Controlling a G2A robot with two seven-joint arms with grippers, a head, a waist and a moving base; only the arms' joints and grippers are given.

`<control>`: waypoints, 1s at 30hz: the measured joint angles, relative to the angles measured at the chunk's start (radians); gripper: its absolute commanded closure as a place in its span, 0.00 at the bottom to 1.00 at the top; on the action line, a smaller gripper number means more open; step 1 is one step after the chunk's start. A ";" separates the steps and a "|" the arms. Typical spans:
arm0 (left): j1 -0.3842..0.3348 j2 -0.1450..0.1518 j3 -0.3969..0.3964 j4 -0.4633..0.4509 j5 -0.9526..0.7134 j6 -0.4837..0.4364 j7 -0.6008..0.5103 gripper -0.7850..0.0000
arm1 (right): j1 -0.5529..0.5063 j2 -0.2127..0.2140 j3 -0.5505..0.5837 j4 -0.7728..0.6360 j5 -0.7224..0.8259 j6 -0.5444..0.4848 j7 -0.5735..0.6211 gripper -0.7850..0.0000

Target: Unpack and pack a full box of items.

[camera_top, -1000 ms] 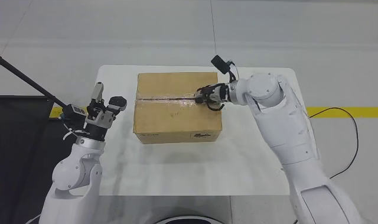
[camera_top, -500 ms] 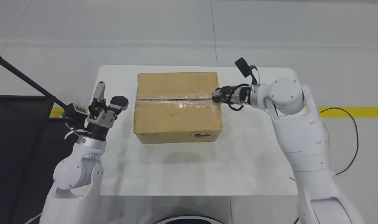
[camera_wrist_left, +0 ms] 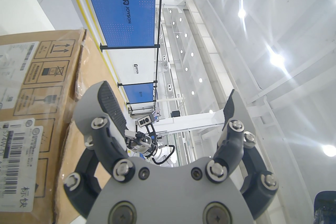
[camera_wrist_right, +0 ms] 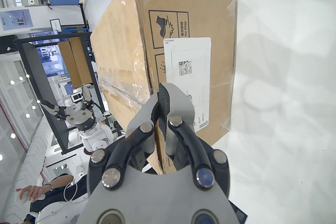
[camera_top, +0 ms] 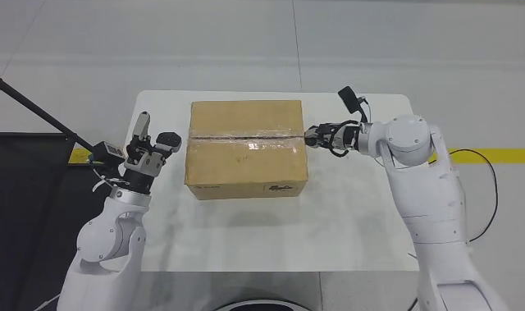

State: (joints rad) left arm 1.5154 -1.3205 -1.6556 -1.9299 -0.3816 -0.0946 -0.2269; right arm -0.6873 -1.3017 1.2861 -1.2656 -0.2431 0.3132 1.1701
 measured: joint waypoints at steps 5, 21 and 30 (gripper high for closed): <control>-0.003 0.001 -0.001 0.000 -0.001 0.005 0.004 0.00 | 0.016 -0.001 -0.026 0.038 0.014 -0.013 -0.010 1.00; 0.036 0.005 -0.048 -0.039 -0.021 -0.032 0.004 0.00 | 0.017 0.021 0.054 0.164 0.084 -0.097 -0.177 1.00; 0.118 0.008 -0.161 -0.055 -0.052 -0.099 0.022 0.00 | -0.073 0.049 0.182 0.167 0.161 -0.326 -0.332 0.00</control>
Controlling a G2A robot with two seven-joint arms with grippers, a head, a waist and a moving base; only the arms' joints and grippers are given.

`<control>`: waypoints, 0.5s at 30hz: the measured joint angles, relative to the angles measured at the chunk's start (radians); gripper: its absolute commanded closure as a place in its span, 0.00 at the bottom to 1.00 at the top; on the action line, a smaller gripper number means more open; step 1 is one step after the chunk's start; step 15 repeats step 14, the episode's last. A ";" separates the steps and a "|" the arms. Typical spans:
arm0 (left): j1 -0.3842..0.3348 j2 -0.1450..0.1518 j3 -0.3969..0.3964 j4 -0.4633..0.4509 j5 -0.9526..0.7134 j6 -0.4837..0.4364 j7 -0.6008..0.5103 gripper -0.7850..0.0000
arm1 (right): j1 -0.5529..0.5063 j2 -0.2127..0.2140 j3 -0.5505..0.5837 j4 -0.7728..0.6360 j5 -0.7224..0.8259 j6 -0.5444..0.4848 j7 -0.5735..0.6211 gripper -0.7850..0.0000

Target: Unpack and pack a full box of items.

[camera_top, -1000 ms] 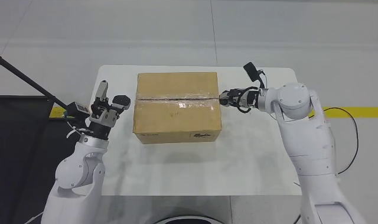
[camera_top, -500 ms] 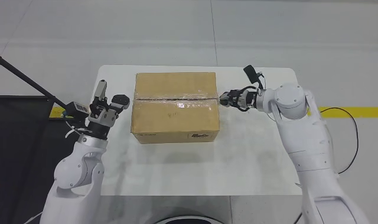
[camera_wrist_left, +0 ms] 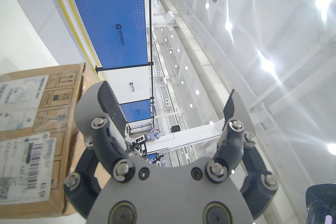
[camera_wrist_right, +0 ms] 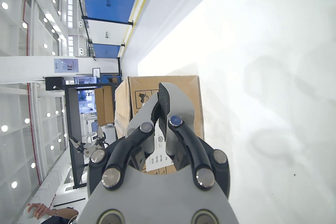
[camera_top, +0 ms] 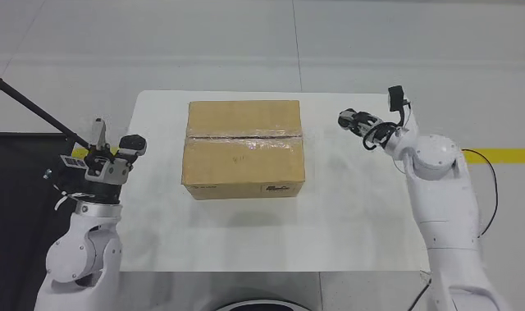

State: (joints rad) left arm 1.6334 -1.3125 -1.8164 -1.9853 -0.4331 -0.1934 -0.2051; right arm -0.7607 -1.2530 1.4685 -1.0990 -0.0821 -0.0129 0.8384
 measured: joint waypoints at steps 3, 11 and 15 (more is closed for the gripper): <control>0.018 0.001 -0.027 0.006 -0.014 -0.011 -0.010 0.00 | -0.019 0.003 0.022 0.013 0.027 -0.061 -0.054 0.00; 0.031 0.001 -0.038 0.010 -0.019 -0.019 -0.022 0.00 | -0.020 0.003 0.023 0.014 0.030 -0.069 -0.057 0.20; 0.031 0.001 -0.038 0.010 -0.019 -0.019 -0.022 0.00 | -0.020 0.003 0.023 0.014 0.030 -0.069 -0.057 0.07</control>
